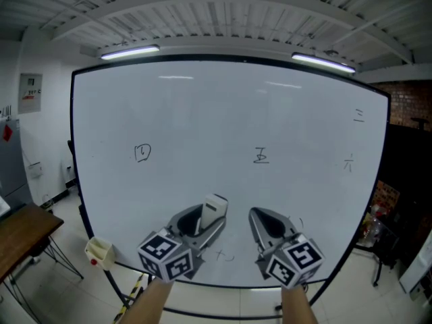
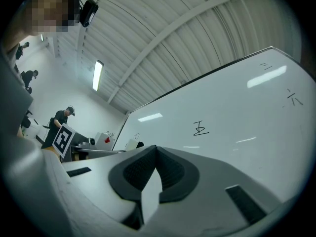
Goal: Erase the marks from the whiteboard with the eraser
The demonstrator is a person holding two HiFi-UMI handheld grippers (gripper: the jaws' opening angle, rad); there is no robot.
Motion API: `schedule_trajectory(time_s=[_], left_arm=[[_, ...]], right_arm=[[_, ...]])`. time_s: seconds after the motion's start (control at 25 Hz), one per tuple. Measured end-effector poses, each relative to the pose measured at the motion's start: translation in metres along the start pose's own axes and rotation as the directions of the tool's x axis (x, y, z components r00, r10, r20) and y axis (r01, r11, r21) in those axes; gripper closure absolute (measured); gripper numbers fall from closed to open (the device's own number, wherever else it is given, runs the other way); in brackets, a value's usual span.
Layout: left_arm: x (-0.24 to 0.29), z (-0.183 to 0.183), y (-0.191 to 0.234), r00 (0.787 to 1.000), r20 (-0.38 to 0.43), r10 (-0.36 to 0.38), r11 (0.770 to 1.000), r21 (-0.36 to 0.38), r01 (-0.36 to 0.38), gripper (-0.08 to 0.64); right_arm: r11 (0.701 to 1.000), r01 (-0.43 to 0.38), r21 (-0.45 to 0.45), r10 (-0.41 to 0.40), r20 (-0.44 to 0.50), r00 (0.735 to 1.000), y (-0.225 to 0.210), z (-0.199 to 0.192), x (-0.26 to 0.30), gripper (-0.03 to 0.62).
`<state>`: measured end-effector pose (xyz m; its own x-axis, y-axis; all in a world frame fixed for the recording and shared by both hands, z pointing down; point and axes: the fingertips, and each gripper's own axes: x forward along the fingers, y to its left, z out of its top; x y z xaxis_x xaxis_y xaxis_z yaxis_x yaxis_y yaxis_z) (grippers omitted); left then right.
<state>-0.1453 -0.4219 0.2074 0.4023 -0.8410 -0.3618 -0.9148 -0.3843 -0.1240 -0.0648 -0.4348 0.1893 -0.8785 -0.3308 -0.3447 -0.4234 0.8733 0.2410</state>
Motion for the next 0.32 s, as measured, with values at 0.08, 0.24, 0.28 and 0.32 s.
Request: schedule_trajectory(time_s=[0.08, 0.24, 0.28, 0.32], left_arm=[[0.0001, -0.0015, 0.0007, 1.000, -0.002, 0.000, 1.000, -0.001, 0.000, 0.308], [0.0021, -0.0017, 0.0023, 1.000, 0.000, -0.003, 1.000, 0.001, 0.003, 0.308], [0.0028, -0.0014, 0.0026, 1.000, 0.001, -0.005, 1.000, 0.002, 0.005, 0.308], [0.0034, -0.0010, 0.0028, 1.000, 0.002, -0.007, 1.000, 0.004, 0.007, 0.308]], right_arm=[[1.000, 0.001, 0.000, -0.001, -0.001, 1.000, -0.0003, -0.0008, 0.0005, 0.601], [1.000, 0.010, -0.001, -0.010, -0.005, 1.000, -0.0023, -0.0014, 0.0025, 0.601], [1.000, 0.013, -0.001, -0.013, -0.005, 1.000, -0.0028, -0.0014, 0.0031, 0.601], [1.000, 0.015, -0.001, -0.015, -0.006, 1.000, -0.0033, -0.0013, 0.0037, 0.600]])
